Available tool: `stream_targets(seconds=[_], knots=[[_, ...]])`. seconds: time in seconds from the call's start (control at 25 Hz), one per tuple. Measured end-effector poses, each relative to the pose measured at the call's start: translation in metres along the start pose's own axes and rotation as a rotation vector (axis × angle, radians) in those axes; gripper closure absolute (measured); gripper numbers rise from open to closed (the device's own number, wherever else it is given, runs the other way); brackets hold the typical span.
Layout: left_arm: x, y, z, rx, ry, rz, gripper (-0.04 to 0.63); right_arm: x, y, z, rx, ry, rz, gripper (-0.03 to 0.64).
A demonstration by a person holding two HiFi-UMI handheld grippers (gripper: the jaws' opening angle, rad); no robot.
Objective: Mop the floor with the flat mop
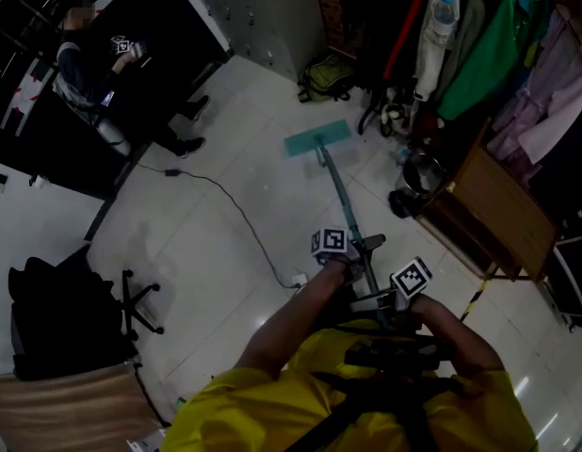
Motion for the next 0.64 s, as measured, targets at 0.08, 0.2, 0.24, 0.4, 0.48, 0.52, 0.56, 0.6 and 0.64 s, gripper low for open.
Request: stream_targets(seconds=[0.08, 0.2, 0.24, 0.4, 0.48, 0.52, 0.56, 0.6, 0.64], knots=[[-0.003, -0.002, 0.003, -0.005, -0.001, 0.011, 0.477, -0.001, 0.003, -0.004, 0.014, 0.043, -0.002, 0.509], [-0.006, -0.002, 0.007, -0.006, -0.006, 0.014, 0.477, -0.004, 0.002, -0.006, 0.019, 0.065, -0.012, 0.509], [-0.007, -0.002, 0.008, -0.004, -0.008, 0.013, 0.477, -0.006, 0.002, -0.006, 0.017, 0.068, -0.014, 0.509], [-0.013, -0.006, 0.009, -0.003, -0.019, 0.007, 0.478, -0.013, 0.002, -0.005, 0.008, 0.076, -0.018, 0.508], [-0.016, -0.007, 0.008, 0.007, -0.018, 0.002, 0.477, -0.016, 0.003, -0.003, 0.009, 0.085, -0.015, 0.509], [-0.018, -0.008, 0.007, 0.013, -0.017, -0.002, 0.477, -0.017, 0.003, -0.002, 0.013, 0.082, -0.012, 0.509], [-0.020, -0.008, 0.006, 0.019, -0.015, -0.007, 0.478, -0.020, 0.003, -0.002, 0.019, 0.076, -0.008, 0.508], [-0.022, -0.008, 0.005, 0.025, -0.012, -0.012, 0.479, -0.022, 0.002, -0.001, 0.026, 0.067, -0.004, 0.508], [-0.024, -0.009, 0.004, 0.030, -0.010, -0.017, 0.478, -0.024, 0.002, -0.001, 0.033, 0.059, -0.001, 0.509]])
Point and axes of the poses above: the fingertips, and each gripper's own axes: y backward along the fingers, z to its right, x out of its top, the point moved 5 cm from there along y, backward along the fingers, and after that the axes turned 5 degrees about -z, right-handed, at the moved point
